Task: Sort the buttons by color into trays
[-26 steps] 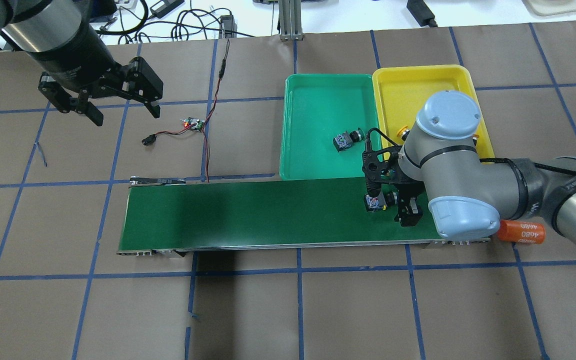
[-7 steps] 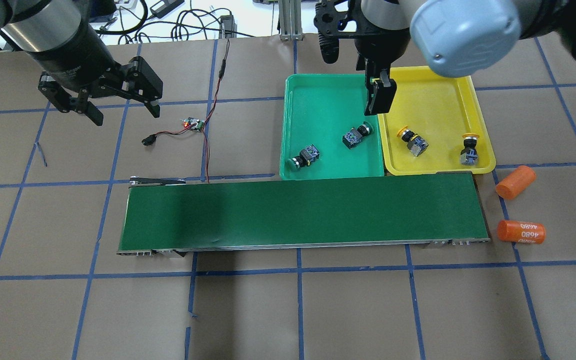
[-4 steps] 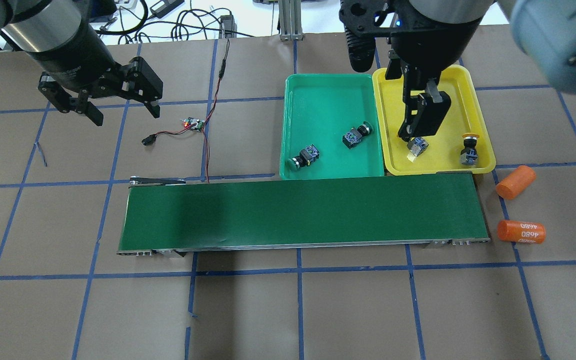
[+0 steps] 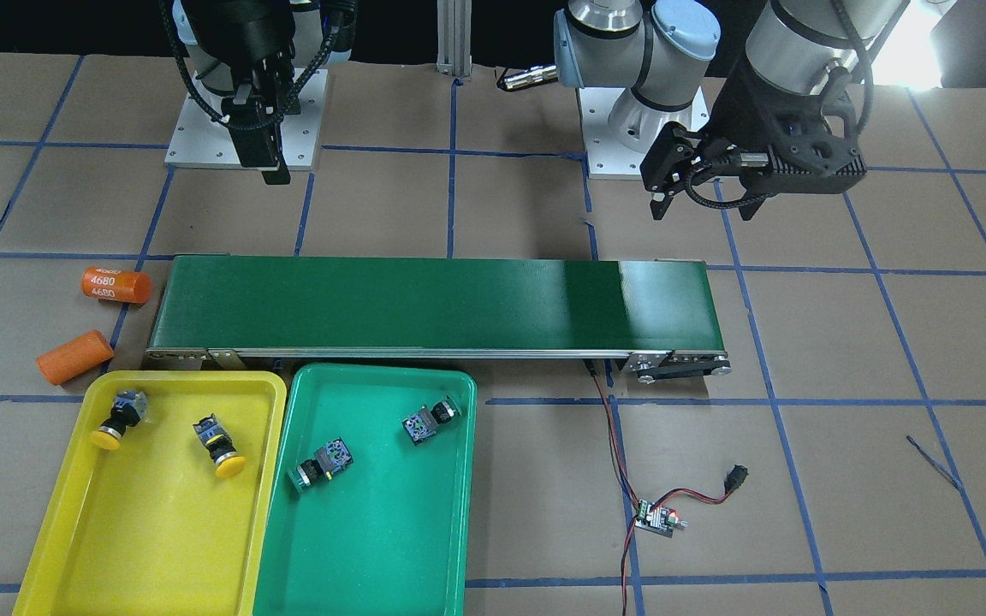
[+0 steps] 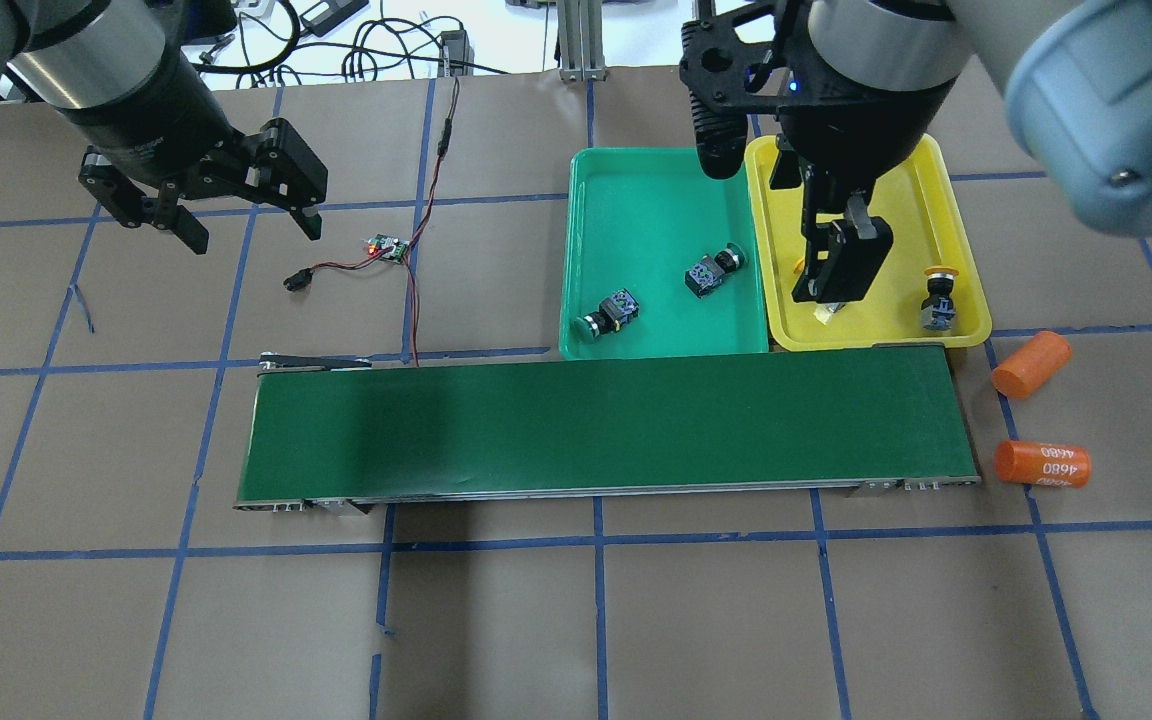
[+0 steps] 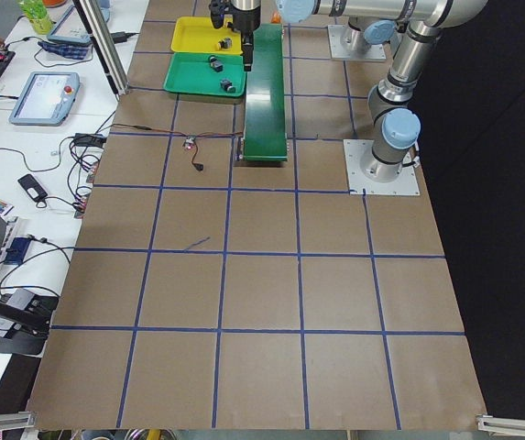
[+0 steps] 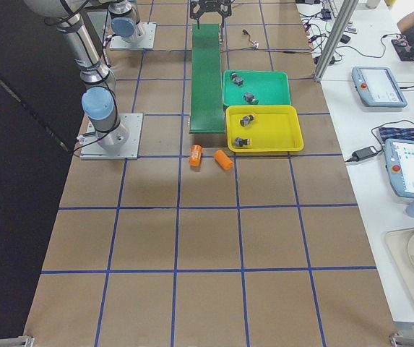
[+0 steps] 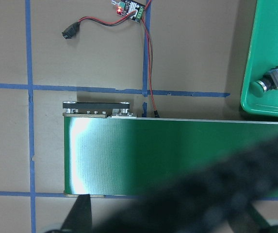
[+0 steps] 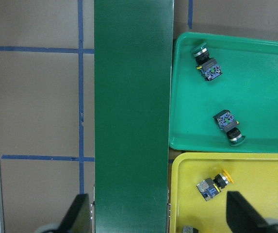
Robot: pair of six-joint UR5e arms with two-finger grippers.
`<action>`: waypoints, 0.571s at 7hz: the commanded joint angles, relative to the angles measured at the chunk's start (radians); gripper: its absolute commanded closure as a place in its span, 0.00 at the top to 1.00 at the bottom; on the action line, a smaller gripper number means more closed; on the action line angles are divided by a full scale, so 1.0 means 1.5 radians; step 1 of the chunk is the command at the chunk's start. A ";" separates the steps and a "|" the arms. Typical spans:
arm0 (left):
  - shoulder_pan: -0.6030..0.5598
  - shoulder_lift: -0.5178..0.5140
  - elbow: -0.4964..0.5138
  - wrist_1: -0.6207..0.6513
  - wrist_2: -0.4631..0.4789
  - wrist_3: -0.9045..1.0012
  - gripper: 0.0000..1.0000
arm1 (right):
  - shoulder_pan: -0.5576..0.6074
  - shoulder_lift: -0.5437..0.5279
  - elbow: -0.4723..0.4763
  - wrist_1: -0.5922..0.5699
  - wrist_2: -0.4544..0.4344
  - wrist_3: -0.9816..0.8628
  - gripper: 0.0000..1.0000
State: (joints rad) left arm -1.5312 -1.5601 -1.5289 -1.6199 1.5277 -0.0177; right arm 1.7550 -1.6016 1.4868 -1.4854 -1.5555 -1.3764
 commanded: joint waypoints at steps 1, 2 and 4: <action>0.000 -0.002 0.003 0.000 0.000 0.001 1.00 | -0.005 0.017 0.001 -0.007 0.000 0.202 1.00; 0.001 -0.002 0.003 -0.001 0.000 0.001 1.00 | -0.010 0.015 0.000 -0.007 -0.001 0.306 1.00; 0.001 -0.002 0.003 -0.001 0.000 0.001 1.00 | -0.034 -0.002 0.001 -0.005 -0.008 0.527 1.00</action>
State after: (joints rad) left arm -1.5296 -1.5630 -1.5249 -1.6213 1.5278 -0.0169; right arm 1.7254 -1.5893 1.4869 -1.4949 -1.5607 -0.7856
